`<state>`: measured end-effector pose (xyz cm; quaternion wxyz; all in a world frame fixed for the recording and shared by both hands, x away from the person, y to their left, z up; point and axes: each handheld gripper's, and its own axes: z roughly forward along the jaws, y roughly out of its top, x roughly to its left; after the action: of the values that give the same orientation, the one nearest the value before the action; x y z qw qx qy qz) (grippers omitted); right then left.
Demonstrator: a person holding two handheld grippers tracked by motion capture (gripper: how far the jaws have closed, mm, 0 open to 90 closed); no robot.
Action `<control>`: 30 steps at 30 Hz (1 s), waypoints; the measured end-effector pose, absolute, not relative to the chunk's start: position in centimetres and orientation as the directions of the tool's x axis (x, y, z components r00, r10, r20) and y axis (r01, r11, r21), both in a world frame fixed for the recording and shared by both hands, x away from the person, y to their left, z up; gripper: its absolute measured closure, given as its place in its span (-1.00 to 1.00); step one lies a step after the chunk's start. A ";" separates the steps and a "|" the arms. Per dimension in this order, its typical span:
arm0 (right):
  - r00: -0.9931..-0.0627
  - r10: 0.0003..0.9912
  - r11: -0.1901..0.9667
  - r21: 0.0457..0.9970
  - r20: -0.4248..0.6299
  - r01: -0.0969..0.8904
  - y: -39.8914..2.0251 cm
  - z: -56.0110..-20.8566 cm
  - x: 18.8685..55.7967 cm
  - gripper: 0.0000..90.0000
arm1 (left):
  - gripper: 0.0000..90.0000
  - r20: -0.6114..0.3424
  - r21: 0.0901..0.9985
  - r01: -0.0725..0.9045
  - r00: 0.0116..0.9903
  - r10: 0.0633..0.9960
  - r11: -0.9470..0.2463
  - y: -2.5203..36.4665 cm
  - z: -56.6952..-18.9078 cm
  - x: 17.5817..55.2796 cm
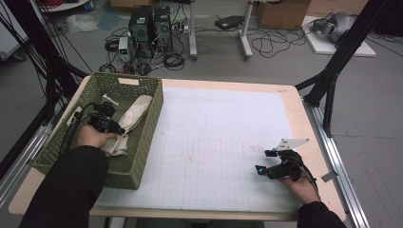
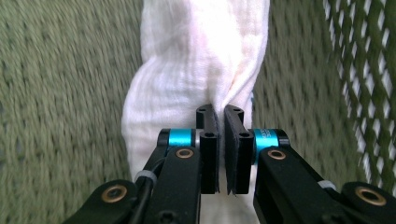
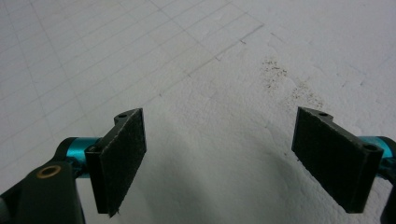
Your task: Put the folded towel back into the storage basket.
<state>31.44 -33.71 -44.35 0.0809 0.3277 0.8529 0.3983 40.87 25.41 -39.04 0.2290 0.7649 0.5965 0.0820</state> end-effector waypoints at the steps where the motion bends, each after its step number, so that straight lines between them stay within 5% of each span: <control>1: -0.774 0.622 0.472 0.731 0.120 0.493 -33.7 -44.4 31.4 -0.63 | 0.88 -0.164 0.448 0.876 0.274 0.948 -0.176 25.4 -39.2 40.9; 11: -0.775 0.620 0.475 0.729 0.119 0.493 -33.6 -44.4 31.4 -0.63 | 0.30 -0.128 0.395 0.883 0.327 0.936 -0.254 25.1 -37.4 39.4; 19: -0.776 0.619 0.472 0.733 0.120 0.490 -33.6 -44.3 31.4 -0.63 | 0.21 -0.103 0.229 0.922 0.342 0.934 -0.312 24.2 -39.4 38.5; 23: -0.777 0.618 0.473 0.734 0.118 0.488 -33.6 -44.3 31.4 -0.63 | 0.39 -0.075 0.229 0.913 0.361 0.929 -0.337 23.6 -40.0 38.5; 25: -0.776 0.619 0.473 0.733 0.119 0.489 -33.7 -44.3 31.4 -0.63 | 0.84 -0.052 0.229 0.911 0.364 0.930 -0.344 23.6 -39.8 38.4; 30: -0.775 0.620 0.468 0.734 0.124 0.492 -33.8 -44.3 31.5 -0.63 | 0.89 -0.081 0.200 0.922 0.353 0.932 -0.332 23.5 -38.9 38.0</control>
<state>31.45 -33.75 -44.27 0.0800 0.3260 0.8529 0.3998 37.99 23.48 -38.92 0.1058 0.8158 0.5681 0.0238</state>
